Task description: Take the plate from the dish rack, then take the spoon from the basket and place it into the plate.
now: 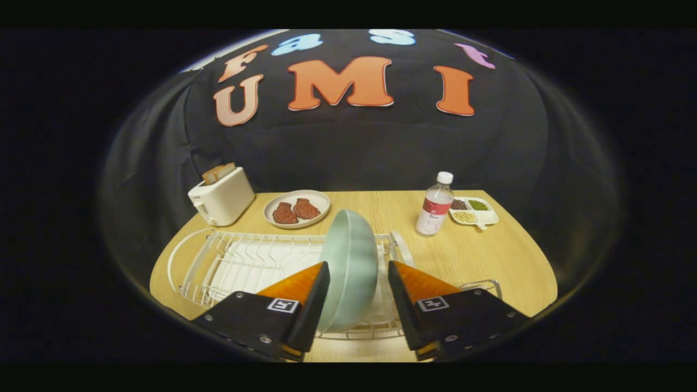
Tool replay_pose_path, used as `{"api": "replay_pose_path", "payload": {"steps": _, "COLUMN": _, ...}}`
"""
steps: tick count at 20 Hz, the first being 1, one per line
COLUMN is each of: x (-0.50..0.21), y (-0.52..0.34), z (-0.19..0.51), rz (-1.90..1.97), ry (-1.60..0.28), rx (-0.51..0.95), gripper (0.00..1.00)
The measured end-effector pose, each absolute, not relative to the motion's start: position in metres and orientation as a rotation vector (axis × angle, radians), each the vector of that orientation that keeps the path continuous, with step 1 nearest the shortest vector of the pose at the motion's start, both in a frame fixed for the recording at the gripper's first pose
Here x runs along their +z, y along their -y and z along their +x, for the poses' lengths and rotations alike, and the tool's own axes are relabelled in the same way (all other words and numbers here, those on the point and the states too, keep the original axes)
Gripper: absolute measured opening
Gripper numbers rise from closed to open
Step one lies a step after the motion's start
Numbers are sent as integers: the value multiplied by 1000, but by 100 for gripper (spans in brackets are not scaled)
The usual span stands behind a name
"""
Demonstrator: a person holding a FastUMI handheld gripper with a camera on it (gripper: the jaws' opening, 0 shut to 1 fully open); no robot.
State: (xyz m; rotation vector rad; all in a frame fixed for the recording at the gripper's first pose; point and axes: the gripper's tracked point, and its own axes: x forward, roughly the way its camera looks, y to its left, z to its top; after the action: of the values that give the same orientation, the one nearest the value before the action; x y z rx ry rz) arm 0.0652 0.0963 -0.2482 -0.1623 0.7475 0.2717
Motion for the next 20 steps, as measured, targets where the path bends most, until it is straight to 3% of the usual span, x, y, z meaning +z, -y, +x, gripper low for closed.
{"api": "replay_pose_path", "payload": {"steps": 1, "x": -254, "y": -94, "z": 63, "rz": -173, "ry": -779, "rx": 257, "gripper": 49}}
{"api": "replay_pose_path", "payload": {"steps": 2, "x": -252, "y": -89, "z": 61, "rz": -182, "ry": -780, "rx": 247, "gripper": 41}}
{"api": "replay_pose_path", "payload": {"steps": 5, "x": -254, "y": -86, "z": 60, "rz": -202, "ry": -815, "rx": 210, "gripper": 33}}
{"api": "replay_pose_path", "payload": {"steps": 13, "x": -245, "y": -75, "z": 62, "rz": -178, "ry": -845, "rx": 38, "gripper": 18}}
{"api": "replay_pose_path", "payload": {"steps": 20, "x": -217, "y": -78, "z": 70, "rz": -317, "ry": -744, "rx": -15, "gripper": 16}}
